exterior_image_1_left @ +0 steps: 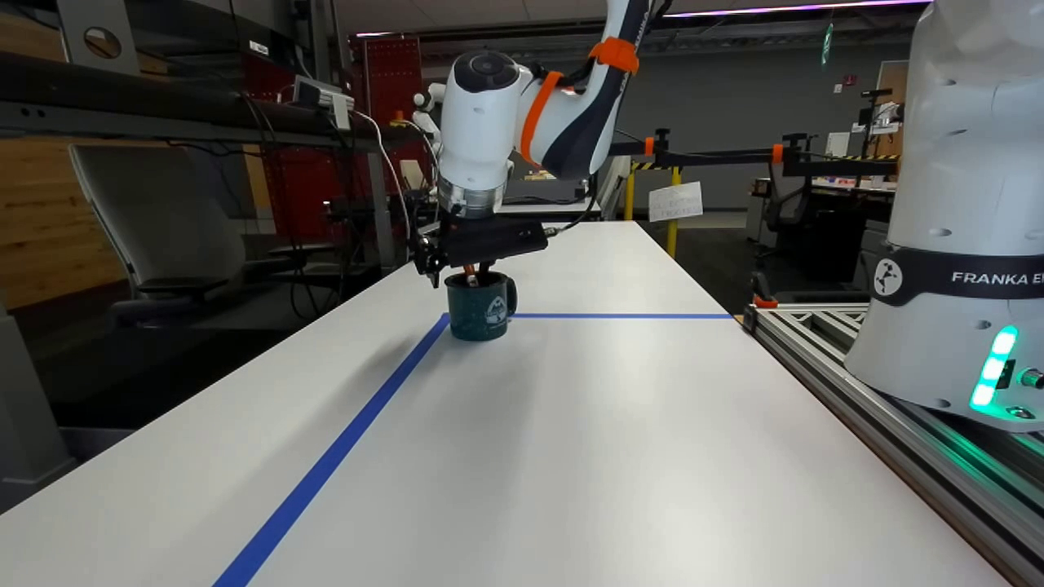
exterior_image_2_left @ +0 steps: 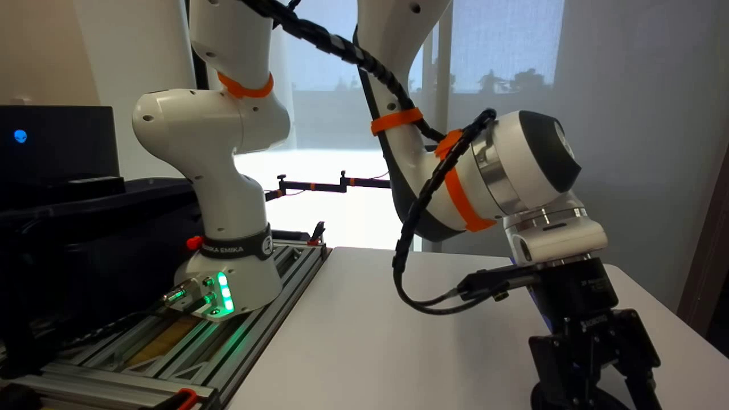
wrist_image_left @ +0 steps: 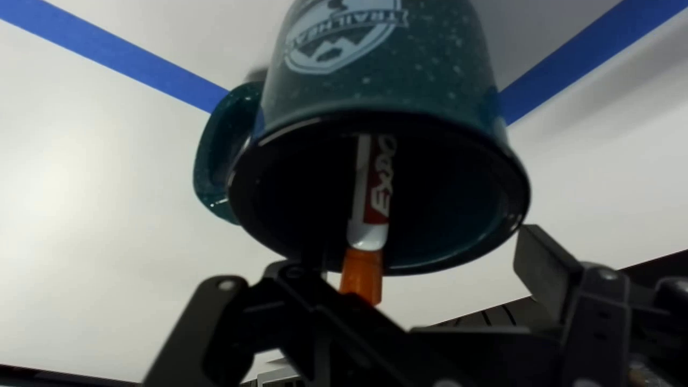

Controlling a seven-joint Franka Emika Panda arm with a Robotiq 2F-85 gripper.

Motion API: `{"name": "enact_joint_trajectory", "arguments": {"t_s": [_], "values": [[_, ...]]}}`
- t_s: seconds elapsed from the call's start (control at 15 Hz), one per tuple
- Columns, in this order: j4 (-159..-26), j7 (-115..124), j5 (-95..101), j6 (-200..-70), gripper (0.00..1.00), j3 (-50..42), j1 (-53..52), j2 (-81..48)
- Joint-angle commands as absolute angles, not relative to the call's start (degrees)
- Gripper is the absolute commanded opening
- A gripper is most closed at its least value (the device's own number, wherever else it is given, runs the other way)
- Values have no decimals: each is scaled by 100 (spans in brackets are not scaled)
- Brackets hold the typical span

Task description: Take the marker out of the mug and place it to the left of the mug

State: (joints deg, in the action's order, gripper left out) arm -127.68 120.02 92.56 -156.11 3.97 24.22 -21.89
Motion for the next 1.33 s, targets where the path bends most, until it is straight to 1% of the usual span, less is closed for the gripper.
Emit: {"name": "enact_joint_trajectory", "arguments": {"t_s": [0.0,0.13,0.2,0.33,0.4,0.47,0.67,0.8,0.87,1.0,1.07,1.13,1.27], "values": [[-12919,12084,9249,-15676,92,404,2446,-1826],[-13004,11989,9157,-15580,90,396,2439,-1644],[-13065,11858,9076,-15529,84,385,2445,-1551],[-13150,11876,9114,-15452,80,353,2440,-1405],[-13172,11885,9126,-15379,84,337,2425,-1375],[-13201,11906,9138,-15314,82,323,2416,-1343],[-13246,11856,9064,-15220,81,311,2423,-1363],[-13273,11853,9045,-15205,72,320,2416,-1414],[-13288,11836,9038,-15265,73,326,2425,-1439],[-13305,11907,9095,-15321,68,336,2423,-1480],[-13306,11897,9080,-15370,68,343,2432,-1506],[-13299,11897,9081,-15406,62,349,2438,-1529],[-13268,11857,9029,-15412,59,360,2444,-1585]]}}
